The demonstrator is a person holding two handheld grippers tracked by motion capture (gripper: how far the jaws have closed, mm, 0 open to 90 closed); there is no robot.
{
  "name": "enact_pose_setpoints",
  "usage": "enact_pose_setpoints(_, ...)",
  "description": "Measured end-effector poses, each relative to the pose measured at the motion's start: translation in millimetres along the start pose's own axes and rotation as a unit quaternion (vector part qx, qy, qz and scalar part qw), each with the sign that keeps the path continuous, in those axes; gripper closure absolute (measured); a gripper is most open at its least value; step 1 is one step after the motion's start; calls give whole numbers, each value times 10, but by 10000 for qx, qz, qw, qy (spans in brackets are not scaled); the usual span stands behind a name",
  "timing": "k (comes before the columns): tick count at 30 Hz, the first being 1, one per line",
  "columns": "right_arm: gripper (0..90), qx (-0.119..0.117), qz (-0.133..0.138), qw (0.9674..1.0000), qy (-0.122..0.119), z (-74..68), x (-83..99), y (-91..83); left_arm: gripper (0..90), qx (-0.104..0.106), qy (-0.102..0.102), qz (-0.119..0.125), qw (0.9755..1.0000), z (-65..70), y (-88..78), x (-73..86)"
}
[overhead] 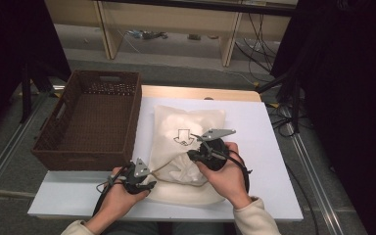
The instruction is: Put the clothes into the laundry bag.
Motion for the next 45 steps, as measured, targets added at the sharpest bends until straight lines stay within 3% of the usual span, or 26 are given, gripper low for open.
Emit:
enact_pose_setpoints(4, 890, -45, -58, 10000, 43, -9, 10, -35, 820, 83, -52, 24, 9999, 23, -74, -15)
enact_pose_setpoints(8, 890, -69, -284, 9990, 343, -48, 66, -60, 832, 205, -29, 89, 9997, 93, -148, -8)
enact_pose_setpoints(9, 889, -43, -233, 9997, 112, -22, 73, -37, 831, 191, 46, 106, 9998, 95, -163, -1)
enact_pose_setpoints(11, 889, -75, -391, 9991, 132, -18, 115, -19, 829, 262, -51, 117, 9996, 124, -172, 31)
enact_pose_setpoints(12, 889, -43, -472, 9987, 206, -21, 138, -11, 825, 231, 160, 124, 9995, 104, -177, 38)
enact_pose_setpoints(13, 889, -79, -608, 9979, 225, -22, 171, 4, 815, 263, -1, 104, 9996, 138, -175, 62)
enact_pose_setpoints(14, 889, -75, -682, 9973, 262, -25, 205, 30, 799, 255, 54, 103, 9996, 139, -171, 77)
enact_pose_setpoints(15, 888, -98, -697, 9974, 115, -3, 234, 59, 780, 256, 114, 88, 9996, 130, -163, 92)
enact_pose_setpoints(16, 888, -119, -843, 9962, 203, -9, 282, 75, 761, 296, -30, 74, 9995, 148, -154, 116)
enact_pose_setpoints(17, 888, -152, -1041, 9939, 340, -24, 346, 91, 737, 273, -20, 72, 9996, 140, -153, 127)
enact_pose_setpoints(18, 887, -162, -1083, 9936, 281, 4, 390, 108, 712, 231, -19, 75, 9997, 132, -151, 136)
enact_pose_setpoints(20, 886, -254, -1208, 9918, 328, 48, 475, 131, 668, 242, 15, 84, 9997, 131, -159, 150)
enact_pose_setpoints(21, 886, -285, -1207, 9917, 329, 80, 498, 139, 645, 171, 161, 105, 9997, 113, -169, 148)
enact_pose_setpoints(22, 884, -271, -1237, 9911, 422, 99, 513, 128, 615, 169, 73, 134, 9997, 131, -167, 154)
enact_pose_setpoints(24, 879, -288, -1266, 9902, 518, 126, 518, 121, 579, 130, 166, 160, 9997, 139, -189, 158)
enact_pose_setpoints(26, 862, -234, -1338, 9893, 529, 145, 528, 120, 539, 118, 374, 158, 9991, 127, -223, 163)
enact_pose_setpoints(27, 853, -248, -1439, 9879, 525, 141, 545, 129, 514, 123, 192, 215, 9995, 149, -230, 176)
enact_pose_setpoints(28, 850, -239, -1496, 9868, 565, 123, 560, 145, 491, 53, 284, 287, 9992, 133, -244, 172)
enact_pose_setpoints(31, 836, -254, -1502, 9876, 386, 93, 561, 210, 441, 64, 316, 217, 9992, 117, -287, 210)
enact_pose_setpoints(32, 834, -216, -1516, 9873, 431, 80, 560, 216, 432, 43, 78, 440, 9990, 143, -277, 194)
enact_pose_setpoints(35, 803, -263, -1570, 9867, 341, 50, 550, 225, 372, 22, 105, 535, 9985, 143, -303, 186)
enact_pose_setpoints(36, 799, -239, -1543, 9874, 273, 60, 543, 220, 354, -22, 223, 552, 9982, 136, -321, 179)
enact_pose_setpoints(39, 771, -193, -1267, 9911, 364, 7, 442, 119, 314, -17, 297, 632, 9976, 153, -348, 175)
enact_pose_setpoints(43, 754, -139, -799, 9965, 216, -45, 289, -15, 304, -10, 230, 706, 9972, 151, -357, 181)
enact_pose_setpoints(44, 751, -178, -729, 9965, 377, -82, 274, -23, 299, -2, 187, 741, 9971, 151, -356, 178)
enact_pose_setpoints(45, 752, -183, -645, 9976, 185, -67, 256, -14, 292, -34, 200, 730, 9971, 139, -365, 180)
Point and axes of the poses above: each handheld gripper's, and its own axes: y roughly forward along the jaws, x roughly out of its underside, z roughly to its right, the point moved 6 cm from there along y, roughly forward along the jaws, and after that the axes turned 2 degrees about -z, right-handed, at the moved point
